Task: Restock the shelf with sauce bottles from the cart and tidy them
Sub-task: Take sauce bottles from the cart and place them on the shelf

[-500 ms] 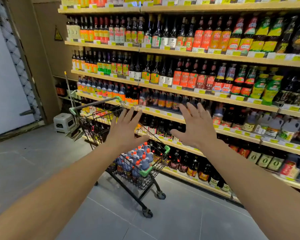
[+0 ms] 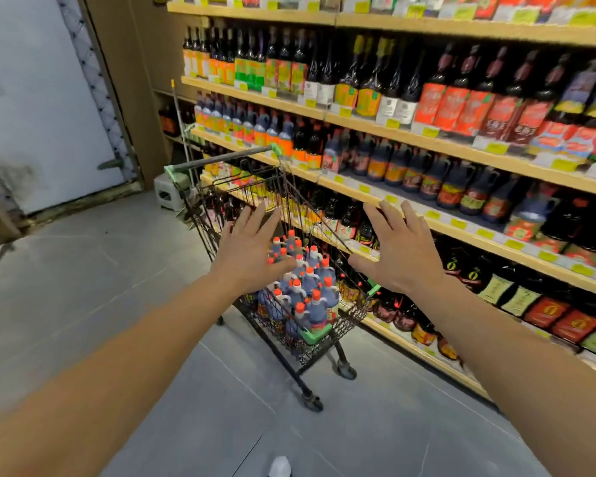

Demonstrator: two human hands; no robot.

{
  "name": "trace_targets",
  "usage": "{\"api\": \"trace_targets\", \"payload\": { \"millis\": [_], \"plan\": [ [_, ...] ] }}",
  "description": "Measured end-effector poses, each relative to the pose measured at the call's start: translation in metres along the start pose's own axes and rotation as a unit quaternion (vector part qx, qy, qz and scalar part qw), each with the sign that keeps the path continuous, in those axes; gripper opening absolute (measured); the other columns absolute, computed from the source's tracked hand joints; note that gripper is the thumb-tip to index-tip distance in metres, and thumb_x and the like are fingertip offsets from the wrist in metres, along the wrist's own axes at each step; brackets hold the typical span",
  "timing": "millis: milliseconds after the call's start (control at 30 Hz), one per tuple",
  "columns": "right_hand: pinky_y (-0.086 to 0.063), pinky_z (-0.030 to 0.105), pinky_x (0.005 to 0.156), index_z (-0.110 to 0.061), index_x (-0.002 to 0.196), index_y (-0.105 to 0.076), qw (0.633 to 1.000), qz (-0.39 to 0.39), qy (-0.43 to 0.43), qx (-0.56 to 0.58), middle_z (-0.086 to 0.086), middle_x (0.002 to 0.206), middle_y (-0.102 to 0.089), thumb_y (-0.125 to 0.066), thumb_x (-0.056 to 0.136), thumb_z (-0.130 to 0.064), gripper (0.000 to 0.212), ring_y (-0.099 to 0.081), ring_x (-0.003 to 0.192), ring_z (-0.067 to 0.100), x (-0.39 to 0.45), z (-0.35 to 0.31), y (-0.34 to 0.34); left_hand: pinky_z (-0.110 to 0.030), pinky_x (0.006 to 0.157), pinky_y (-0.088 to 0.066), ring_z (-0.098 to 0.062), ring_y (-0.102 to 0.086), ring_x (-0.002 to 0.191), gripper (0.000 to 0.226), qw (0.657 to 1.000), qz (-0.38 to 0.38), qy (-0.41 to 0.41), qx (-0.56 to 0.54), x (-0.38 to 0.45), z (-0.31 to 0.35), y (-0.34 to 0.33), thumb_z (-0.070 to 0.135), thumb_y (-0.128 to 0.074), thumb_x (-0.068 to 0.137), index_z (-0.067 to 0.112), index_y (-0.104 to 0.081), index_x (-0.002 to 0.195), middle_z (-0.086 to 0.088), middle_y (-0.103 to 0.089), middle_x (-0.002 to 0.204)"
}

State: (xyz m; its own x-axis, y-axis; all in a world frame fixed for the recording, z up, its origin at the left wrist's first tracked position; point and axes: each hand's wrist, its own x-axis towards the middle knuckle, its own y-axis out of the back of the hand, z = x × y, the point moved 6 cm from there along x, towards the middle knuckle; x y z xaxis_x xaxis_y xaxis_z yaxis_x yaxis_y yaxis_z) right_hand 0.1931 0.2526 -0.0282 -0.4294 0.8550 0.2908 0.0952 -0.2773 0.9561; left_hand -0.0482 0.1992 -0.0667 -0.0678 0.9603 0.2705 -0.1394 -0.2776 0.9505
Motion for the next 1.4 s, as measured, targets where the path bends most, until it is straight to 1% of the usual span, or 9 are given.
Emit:
{"api": "trace_targets", "payload": {
  "millis": [367, 567, 733, 867, 1000, 1133, 1233, 1300, 1400],
  "plan": [
    [-0.014, 0.048, 0.120, -0.029, 0.154, -0.005, 0.994, -0.078, 0.061, 0.036, 0.002, 0.161, -0.014, -0.044, 0.080, -0.076, 0.096, -0.005, 0.148, 0.032, 0.166, 0.021, -0.125, -0.055, 0.117, -0.014, -0.028, -0.002, 0.148, 0.094, 0.995, -0.058, 0.074, -0.020, 0.121, -0.074, -0.109, 0.076, -0.040, 0.080, 0.030, -0.002, 0.152, -0.003, -0.001, 0.162],
    [-0.015, 0.048, 0.119, -0.025, 0.154, -0.011, 0.986, -0.121, 0.107, 0.052, 0.007, 0.159, -0.018, -0.038, 0.076, -0.079, 0.099, -0.011, 0.148, 0.032, 0.229, 0.042, -0.198, -0.053, 0.118, -0.012, -0.026, -0.002, 0.148, 0.091, 0.988, -0.073, 0.128, -0.046, 0.163, -0.089, -0.162, 0.065, -0.054, 0.082, 0.029, -0.008, 0.153, -0.002, -0.004, 0.162],
    [-0.016, 0.050, 0.118, -0.023, 0.153, -0.016, 0.970, -0.161, 0.163, 0.077, 0.010, 0.157, -0.023, -0.030, 0.070, -0.078, 0.100, -0.016, 0.146, 0.035, 0.285, 0.061, -0.260, -0.054, 0.117, -0.014, -0.028, -0.003, 0.148, 0.091, 0.978, -0.100, 0.178, -0.038, 0.193, -0.090, -0.213, 0.064, -0.053, 0.083, 0.027, -0.007, 0.153, -0.005, -0.005, 0.161],
    [-0.012, 0.044, 0.121, -0.019, 0.152, -0.021, 0.954, -0.175, 0.219, 0.109, 0.011, 0.157, -0.025, -0.044, 0.075, -0.072, 0.096, -0.016, 0.146, 0.032, 0.330, 0.072, -0.300, -0.057, 0.116, -0.016, -0.028, -0.002, 0.148, 0.092, 0.963, -0.105, 0.244, -0.052, 0.215, -0.085, -0.250, 0.062, -0.055, 0.083, 0.027, -0.009, 0.153, -0.005, -0.005, 0.161],
    [-0.016, 0.046, 0.119, -0.018, 0.152, -0.021, 0.928, -0.228, 0.245, 0.164, 0.013, 0.157, -0.022, -0.062, 0.081, -0.059, 0.092, -0.016, 0.145, 0.035, 0.364, 0.086, -0.348, -0.059, 0.115, -0.017, -0.027, -0.003, 0.148, 0.093, 0.945, -0.098, 0.305, -0.070, 0.234, -0.077, -0.277, 0.069, -0.044, 0.075, 0.028, -0.012, 0.153, -0.003, -0.007, 0.161],
    [-0.018, 0.044, 0.119, -0.019, 0.154, -0.017, 0.907, -0.291, 0.247, 0.179, 0.009, 0.159, -0.019, -0.045, 0.078, -0.073, 0.097, -0.015, 0.147, 0.029, 0.386, 0.088, -0.403, -0.061, 0.110, -0.025, -0.035, -0.015, 0.146, 0.098, 0.939, -0.111, 0.319, -0.069, 0.252, -0.078, -0.312, 0.073, -0.036, 0.071, 0.021, -0.019, 0.152, -0.012, -0.016, 0.159],
    [-0.021, 0.039, 0.118, -0.016, 0.152, -0.021, 0.892, -0.315, 0.241, 0.218, 0.009, 0.157, -0.023, -0.054, 0.081, -0.061, 0.091, -0.019, 0.145, 0.028, 0.398, 0.083, -0.440, -0.058, 0.112, -0.025, -0.038, -0.017, 0.144, 0.096, 0.931, -0.138, 0.329, -0.079, 0.263, -0.087, -0.347, 0.072, -0.037, 0.073, 0.019, -0.020, 0.152, -0.015, -0.017, 0.158],
    [-0.023, 0.035, 0.116, -0.013, 0.150, -0.027, 0.883, -0.318, 0.243, 0.245, 0.010, 0.154, -0.029, -0.064, 0.083, -0.048, 0.085, -0.025, 0.143, 0.027, 0.407, 0.075, -0.461, -0.056, 0.115, -0.022, -0.036, -0.013, 0.146, 0.092, 0.928, -0.145, 0.329, -0.094, 0.271, -0.094, -0.372, 0.068, -0.046, 0.079, 0.023, -0.015, 0.153, -0.013, -0.013, 0.159],
    [-0.027, 0.031, 0.111, -0.008, 0.145, -0.035, 0.870, -0.320, 0.247, 0.281, 0.013, 0.146, -0.040, -0.068, 0.084, -0.034, 0.074, -0.035, 0.137, 0.028, 0.419, 0.058, -0.495, -0.048, 0.119, -0.015, -0.033, -0.009, 0.147, 0.090, 0.931, -0.161, 0.308, -0.105, 0.289, -0.111, -0.409, 0.055, -0.060, 0.085, 0.022, -0.011, 0.153, -0.011, -0.007, 0.160]
  ]
}}
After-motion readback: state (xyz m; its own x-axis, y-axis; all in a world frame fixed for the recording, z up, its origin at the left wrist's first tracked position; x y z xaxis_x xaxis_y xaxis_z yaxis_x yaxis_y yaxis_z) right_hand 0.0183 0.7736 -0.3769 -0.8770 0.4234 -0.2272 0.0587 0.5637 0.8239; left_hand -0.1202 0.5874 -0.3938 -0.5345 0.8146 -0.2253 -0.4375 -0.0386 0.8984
